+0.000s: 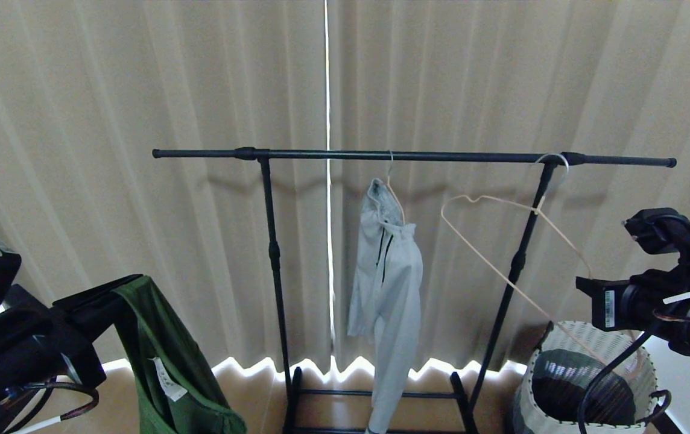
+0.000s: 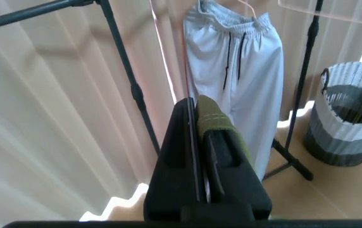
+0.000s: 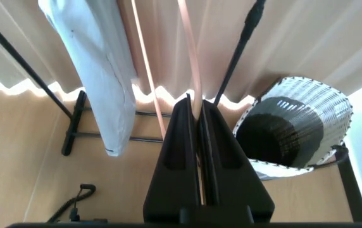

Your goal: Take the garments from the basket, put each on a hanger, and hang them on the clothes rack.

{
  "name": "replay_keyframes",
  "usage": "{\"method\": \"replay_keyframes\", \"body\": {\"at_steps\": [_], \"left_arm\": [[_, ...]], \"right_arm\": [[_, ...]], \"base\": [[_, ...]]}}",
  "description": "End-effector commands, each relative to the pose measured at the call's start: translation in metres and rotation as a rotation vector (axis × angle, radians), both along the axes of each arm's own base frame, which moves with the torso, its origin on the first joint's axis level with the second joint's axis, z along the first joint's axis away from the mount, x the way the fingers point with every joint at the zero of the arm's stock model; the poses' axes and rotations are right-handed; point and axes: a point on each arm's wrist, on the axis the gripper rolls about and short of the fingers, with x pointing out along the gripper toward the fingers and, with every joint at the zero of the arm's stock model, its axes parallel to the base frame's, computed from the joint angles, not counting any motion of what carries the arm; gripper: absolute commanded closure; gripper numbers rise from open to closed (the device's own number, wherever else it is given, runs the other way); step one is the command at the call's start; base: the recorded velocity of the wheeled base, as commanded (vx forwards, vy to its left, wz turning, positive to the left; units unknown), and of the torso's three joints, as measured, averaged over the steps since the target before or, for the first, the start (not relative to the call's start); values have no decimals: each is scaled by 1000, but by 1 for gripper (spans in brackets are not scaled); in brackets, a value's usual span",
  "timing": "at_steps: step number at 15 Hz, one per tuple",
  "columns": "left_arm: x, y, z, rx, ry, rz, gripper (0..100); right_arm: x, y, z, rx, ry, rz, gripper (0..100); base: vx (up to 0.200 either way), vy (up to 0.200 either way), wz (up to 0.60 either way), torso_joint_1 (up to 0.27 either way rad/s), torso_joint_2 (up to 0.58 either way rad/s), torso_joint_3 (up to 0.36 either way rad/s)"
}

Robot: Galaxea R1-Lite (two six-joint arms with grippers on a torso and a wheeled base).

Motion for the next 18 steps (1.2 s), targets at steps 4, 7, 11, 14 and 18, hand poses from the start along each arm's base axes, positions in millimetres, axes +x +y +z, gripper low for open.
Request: {"method": "replay_keyframes", "body": {"at_steps": [4, 7, 11, 14, 18], "left_arm": [[28, -3, -1, 31, 44, 52, 100], [47, -6, 7, 45, 56, 137, 100], [55, -29, 25, -46, 155, 60, 100], [60, -38, 38, -52, 214, 82, 100], [77, -43, 45, -44, 222, 113, 100]], "right_arm": [[-10, 17, 13, 20, -56, 95, 100], [-12, 35, 22, 42, -131, 172, 100], [-21, 50, 15, 66, -114, 253, 100], [-26, 63, 17, 99, -113, 307, 100], [-36, 81, 12, 109, -81, 426, 100]], "base": [[0, 0, 0, 0, 0, 0], [0, 0, 0, 0, 0, 0], [0, 0, 0, 0, 0, 0], [0, 0, 0, 0, 0, 0], [0, 0, 0, 0, 0, 0]]}}
